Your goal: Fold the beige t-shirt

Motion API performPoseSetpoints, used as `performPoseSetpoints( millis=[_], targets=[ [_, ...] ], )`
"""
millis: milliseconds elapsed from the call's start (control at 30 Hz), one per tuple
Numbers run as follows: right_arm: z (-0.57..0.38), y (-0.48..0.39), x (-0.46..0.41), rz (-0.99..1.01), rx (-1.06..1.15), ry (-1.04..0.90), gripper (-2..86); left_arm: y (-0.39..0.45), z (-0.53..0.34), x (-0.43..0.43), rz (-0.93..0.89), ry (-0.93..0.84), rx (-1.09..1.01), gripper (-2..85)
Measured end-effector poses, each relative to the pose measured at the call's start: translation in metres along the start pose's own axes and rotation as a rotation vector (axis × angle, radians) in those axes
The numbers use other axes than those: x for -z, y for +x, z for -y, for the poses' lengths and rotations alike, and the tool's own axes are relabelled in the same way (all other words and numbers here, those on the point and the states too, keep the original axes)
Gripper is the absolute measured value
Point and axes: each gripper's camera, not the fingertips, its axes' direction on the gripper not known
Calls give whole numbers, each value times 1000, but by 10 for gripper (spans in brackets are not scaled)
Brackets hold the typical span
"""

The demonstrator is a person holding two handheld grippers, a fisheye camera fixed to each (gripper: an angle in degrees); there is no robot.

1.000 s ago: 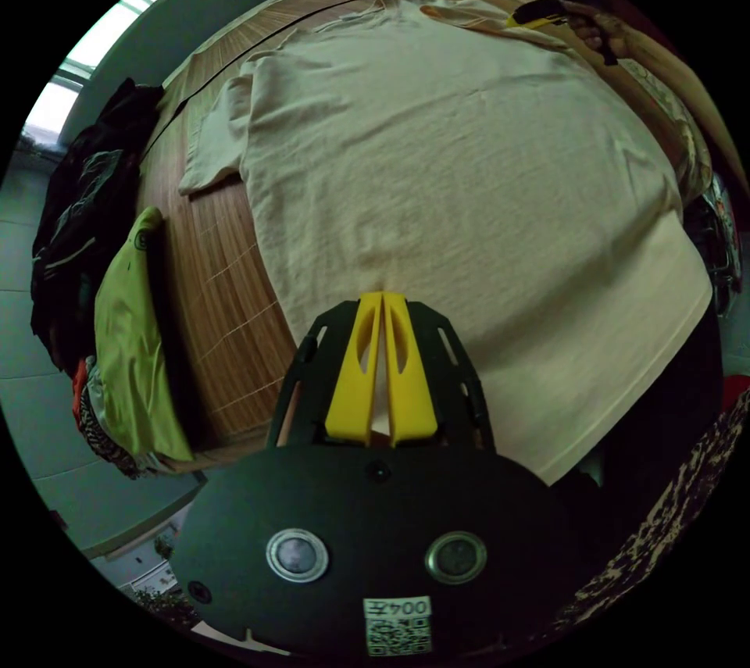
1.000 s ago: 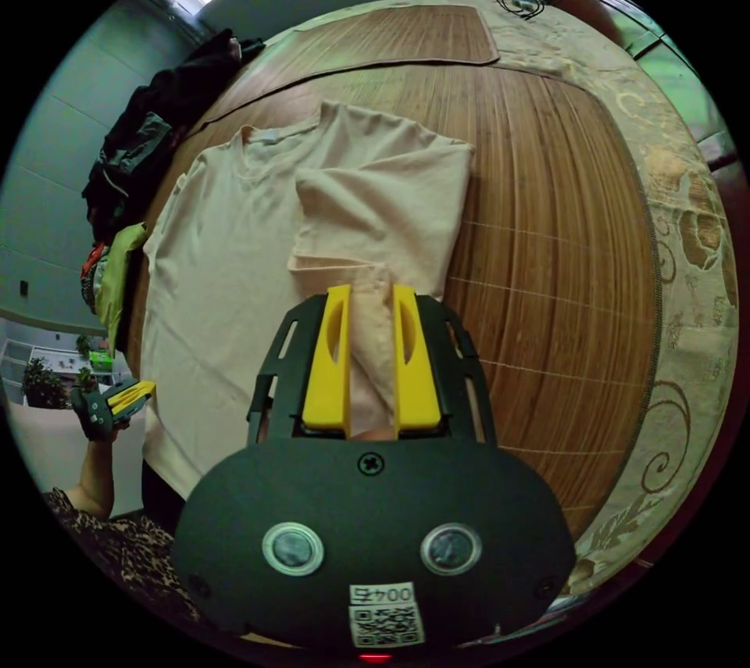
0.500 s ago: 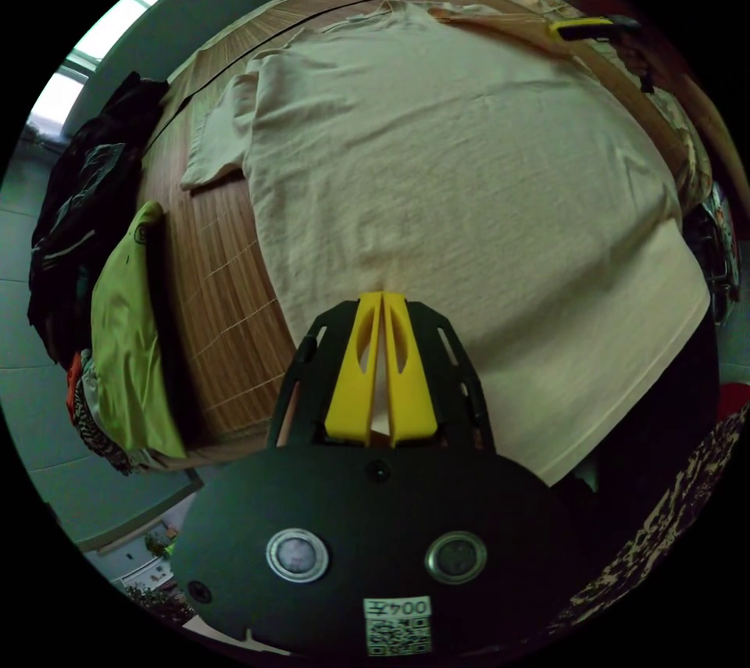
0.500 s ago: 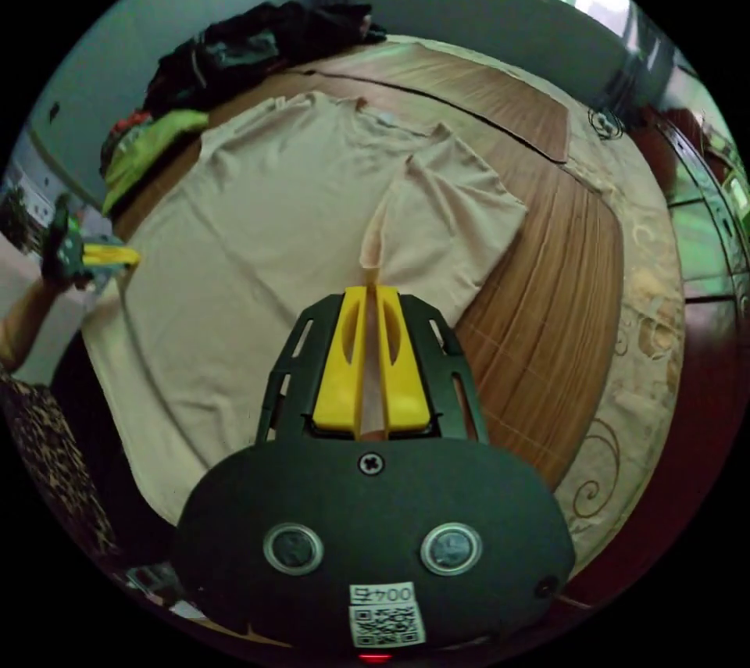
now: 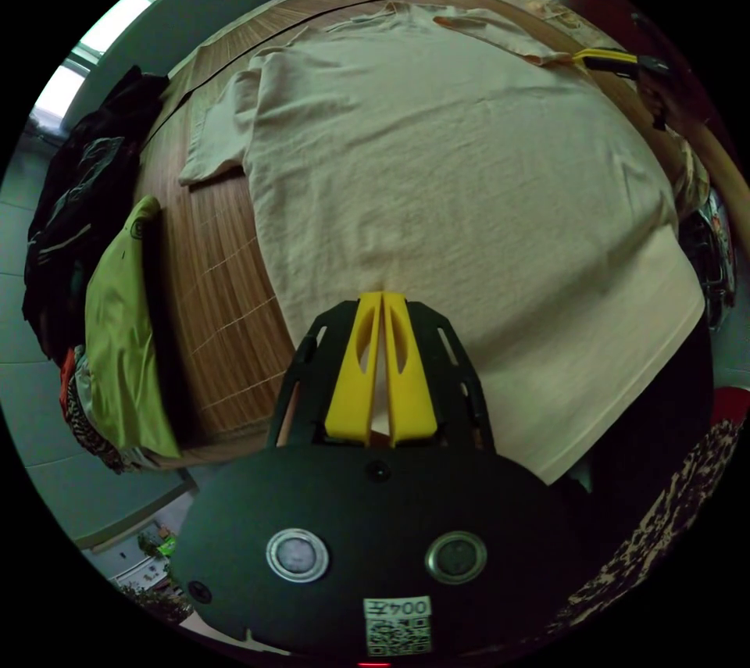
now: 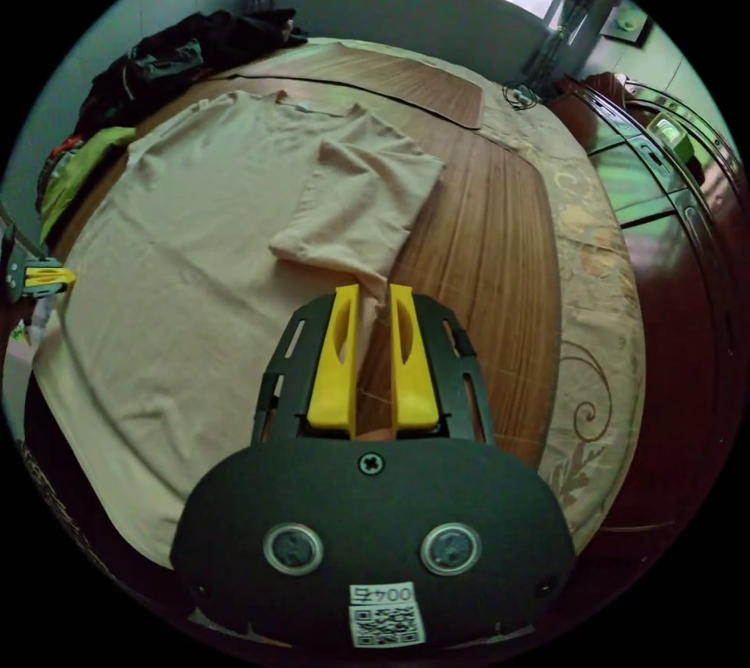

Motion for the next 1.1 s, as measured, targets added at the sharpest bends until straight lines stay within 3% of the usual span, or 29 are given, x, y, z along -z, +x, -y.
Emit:
performPoseSetpoints(
  millis=[300, 467, 667, 833, 1100],
  targets=[
    [16, -29, -2, -47, 206, -56, 62, -6, 3, 3, -23, 4, 17, 9],
    [18, -56, 0, -175, 347, -80, 17, -2, 6, 6, -6, -1, 5, 9],
    [-8, -66, 18, -311, 297, 51, -9, 0, 7, 9, -5, 3, 15, 8],
    [-36, -96, -2, -482, 390, 21, -12, 0, 7, 12, -14, 4, 19, 8],
    [-39, -46, 31, -290, 2, 77, -9, -2, 7, 18, -38, 6, 30, 8]
  ],
)
